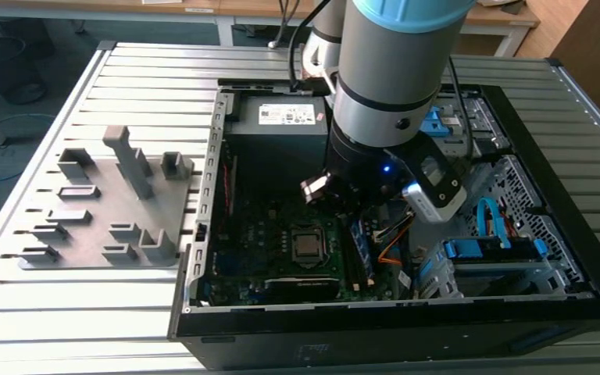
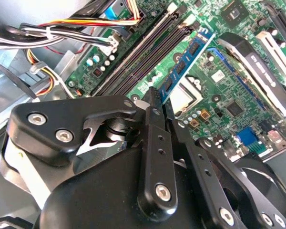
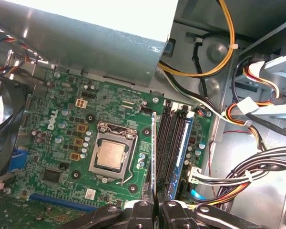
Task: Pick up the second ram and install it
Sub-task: 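Insert the second ram into the second slot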
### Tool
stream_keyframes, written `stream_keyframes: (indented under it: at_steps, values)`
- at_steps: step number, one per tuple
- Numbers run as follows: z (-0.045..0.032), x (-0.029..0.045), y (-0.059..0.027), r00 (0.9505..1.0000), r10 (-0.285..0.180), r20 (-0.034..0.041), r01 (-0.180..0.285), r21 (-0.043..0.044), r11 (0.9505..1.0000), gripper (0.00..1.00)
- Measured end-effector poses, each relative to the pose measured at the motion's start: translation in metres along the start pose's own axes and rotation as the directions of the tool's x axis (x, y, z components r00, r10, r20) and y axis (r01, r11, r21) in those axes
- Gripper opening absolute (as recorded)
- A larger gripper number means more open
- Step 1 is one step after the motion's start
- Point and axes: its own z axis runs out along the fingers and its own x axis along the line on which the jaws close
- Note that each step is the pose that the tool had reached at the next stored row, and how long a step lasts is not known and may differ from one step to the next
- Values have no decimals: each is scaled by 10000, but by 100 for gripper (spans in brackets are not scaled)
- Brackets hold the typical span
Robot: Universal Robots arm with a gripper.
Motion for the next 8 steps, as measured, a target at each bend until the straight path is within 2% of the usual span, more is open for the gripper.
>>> stream_keyframes:
  at_steps: [8]
  values:
    - [1, 0, 0, 9993, 386, 14, -386, 18, 9993, 14]
